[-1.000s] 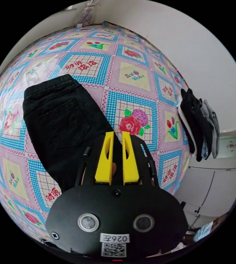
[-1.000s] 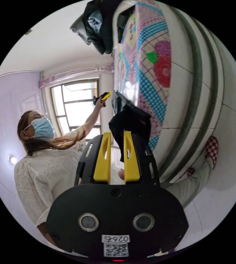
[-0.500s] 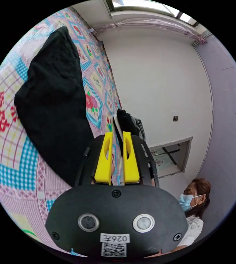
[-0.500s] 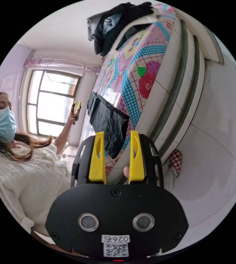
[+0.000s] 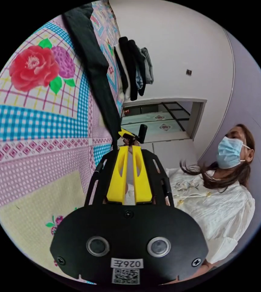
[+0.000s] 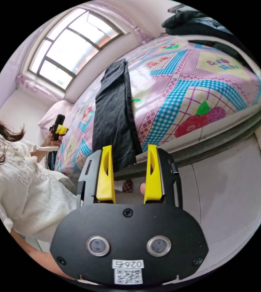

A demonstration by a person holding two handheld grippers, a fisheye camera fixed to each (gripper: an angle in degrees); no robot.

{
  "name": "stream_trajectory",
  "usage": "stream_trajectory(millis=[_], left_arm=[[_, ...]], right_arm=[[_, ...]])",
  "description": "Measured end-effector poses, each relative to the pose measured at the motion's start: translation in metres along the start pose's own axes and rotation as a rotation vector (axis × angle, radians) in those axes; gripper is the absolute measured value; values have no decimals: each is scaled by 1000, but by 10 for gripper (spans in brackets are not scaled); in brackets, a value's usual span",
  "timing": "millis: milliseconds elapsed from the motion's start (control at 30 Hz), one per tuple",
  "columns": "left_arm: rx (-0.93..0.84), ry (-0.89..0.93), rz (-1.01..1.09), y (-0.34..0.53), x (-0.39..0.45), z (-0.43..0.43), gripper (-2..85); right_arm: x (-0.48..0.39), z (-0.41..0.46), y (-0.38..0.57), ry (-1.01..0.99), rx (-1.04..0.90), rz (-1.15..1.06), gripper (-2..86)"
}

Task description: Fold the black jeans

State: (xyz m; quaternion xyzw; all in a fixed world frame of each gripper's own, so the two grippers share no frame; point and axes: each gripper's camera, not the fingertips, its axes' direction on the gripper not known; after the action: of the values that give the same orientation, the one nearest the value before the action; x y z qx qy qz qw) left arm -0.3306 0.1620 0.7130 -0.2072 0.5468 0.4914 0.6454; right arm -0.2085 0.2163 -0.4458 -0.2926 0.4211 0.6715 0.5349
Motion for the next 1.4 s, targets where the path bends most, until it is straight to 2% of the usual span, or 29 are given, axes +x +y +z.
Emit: stream_trajectory(millis=[133,267,400,533,567,633,667,733,800,900,1033,1200,1267,1300,1333,1367,1400], left_arm=[[-81,-152,21,46,0,39,2],[-20,-296,-25,66,-14,91,56],[80,-258,-78,61,-40,150,103],[88,-156,-135,51,-49,203,68],[98,-147,-117,54,-40,209,53],[109,-209,-111,63,-27,212,39],[101,-270,-111,70,-20,214,39],[167,-354,-110,81,-11,210,44],[269,-395,-105,88,-5,201,56],[420,-478,-80,91,-2,187,96],[540,-718,35,62,16,182,128],[505,-978,106,-17,24,206,111],[536,-1185,104,-64,21,214,95],[537,-1205,105,-77,17,217,89],[447,-1156,119,-108,2,230,84],[272,-1114,51,-139,-17,247,57],[301,-1165,82,-144,-11,252,32]], right_arm=[[15,10,-10,-100,-112,-87,107],[46,15,-22,-355,-232,-131,28],[68,11,-23,-552,-229,-156,46],[87,21,-30,-756,-260,-27,18],[77,8,-28,-860,-209,-8,13],[56,-11,-16,-763,-203,-52,10],[54,-9,-2,-638,-260,-57,10],[77,9,26,-640,-330,84,19],[87,16,58,-660,-310,165,36],[60,1,72,-519,-323,96,60],[10,-31,66,-275,-261,-68,65],[-85,-38,20,26,-26,-465,38],[-110,-16,-6,52,40,-589,22],[-122,7,-26,21,67,-657,9],[-126,22,-37,1,55,-682,2],[-128,60,-59,-21,-57,-715,-2],[-120,105,-76,-5,-258,-724,-6]])
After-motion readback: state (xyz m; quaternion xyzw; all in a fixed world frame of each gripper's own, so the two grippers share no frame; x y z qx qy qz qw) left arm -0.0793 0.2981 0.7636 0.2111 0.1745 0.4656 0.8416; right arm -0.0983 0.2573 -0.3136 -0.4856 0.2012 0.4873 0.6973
